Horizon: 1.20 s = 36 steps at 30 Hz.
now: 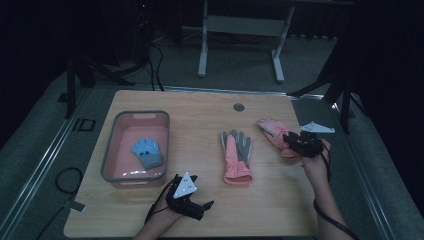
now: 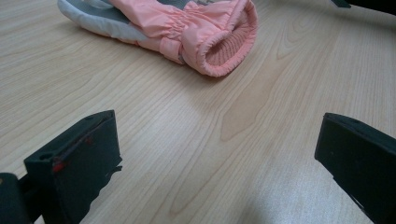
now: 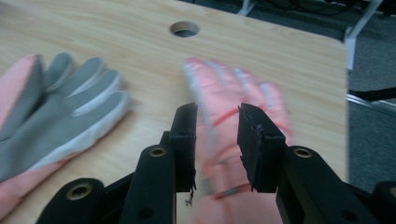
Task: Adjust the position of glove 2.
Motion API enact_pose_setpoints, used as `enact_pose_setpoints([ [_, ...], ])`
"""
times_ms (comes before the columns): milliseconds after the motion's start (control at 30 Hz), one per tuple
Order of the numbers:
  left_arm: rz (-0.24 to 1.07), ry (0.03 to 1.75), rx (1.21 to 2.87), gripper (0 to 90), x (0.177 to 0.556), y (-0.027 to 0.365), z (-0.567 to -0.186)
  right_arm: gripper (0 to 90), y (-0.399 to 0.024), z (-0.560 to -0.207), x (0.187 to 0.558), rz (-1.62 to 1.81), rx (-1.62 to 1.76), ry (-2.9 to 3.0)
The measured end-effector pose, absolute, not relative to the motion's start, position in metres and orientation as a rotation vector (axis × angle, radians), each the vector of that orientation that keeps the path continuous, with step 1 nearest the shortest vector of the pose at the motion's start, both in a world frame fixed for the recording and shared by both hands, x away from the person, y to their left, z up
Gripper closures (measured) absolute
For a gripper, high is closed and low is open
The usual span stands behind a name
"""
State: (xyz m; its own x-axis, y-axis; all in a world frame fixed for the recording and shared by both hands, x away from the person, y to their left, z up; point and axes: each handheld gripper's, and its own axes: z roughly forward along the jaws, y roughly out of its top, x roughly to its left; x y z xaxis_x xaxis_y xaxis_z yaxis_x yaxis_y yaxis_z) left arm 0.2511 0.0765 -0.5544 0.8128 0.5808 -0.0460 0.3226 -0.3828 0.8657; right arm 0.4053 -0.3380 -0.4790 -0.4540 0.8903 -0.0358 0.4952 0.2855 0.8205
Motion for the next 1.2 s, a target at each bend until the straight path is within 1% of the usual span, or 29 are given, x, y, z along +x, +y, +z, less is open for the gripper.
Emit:
enact_pose_setpoints([
  [200,0.322,0.680,1.992,0.3,0.251,0.077,-0.555,67.4,-0.358,-0.478,0.425,1.062,1.280,2.062],
  [400,0.315,0.691,1.988,0.3,0.252,0.078,-0.555,65.4,-0.362,-0.486,0.443,1.055,1.283,2.113],
  [433,0.312,0.694,1.987,0.3,0.252,0.078,-0.555,64.3,-0.361,-0.488,0.445,1.042,1.266,2.129],
  [667,0.311,0.697,1.991,0.3,0.253,0.078,-0.556,64.0,-0.359,-0.511,0.460,0.993,1.282,2.199],
  [767,0.312,0.698,1.993,0.3,0.253,0.078,-0.556,62.9,-0.359,-0.519,0.465,0.984,1.306,2.208],
  [833,0.313,0.699,1.993,0.3,0.253,0.078,-0.556,59.6,-0.358,-0.526,0.468,0.947,1.302,2.225],
  [900,0.313,0.699,1.992,0.3,0.252,0.078,-0.556,59.9,-0.361,-0.531,0.472,0.974,1.338,2.229],
  [967,0.313,0.695,1.995,0.3,0.252,0.078,-0.556,61.9,-0.363,-0.534,0.474,1.001,1.365,2.236],
  [1067,0.313,0.693,1.998,0.3,0.252,0.078,-0.557,67.7,-0.364,-0.536,0.475,1.027,1.366,2.249],
  [1200,0.315,0.695,1.994,0.3,0.253,0.078,-0.556,81.1,-0.365,-0.536,0.474,1.045,1.366,2.271],
])
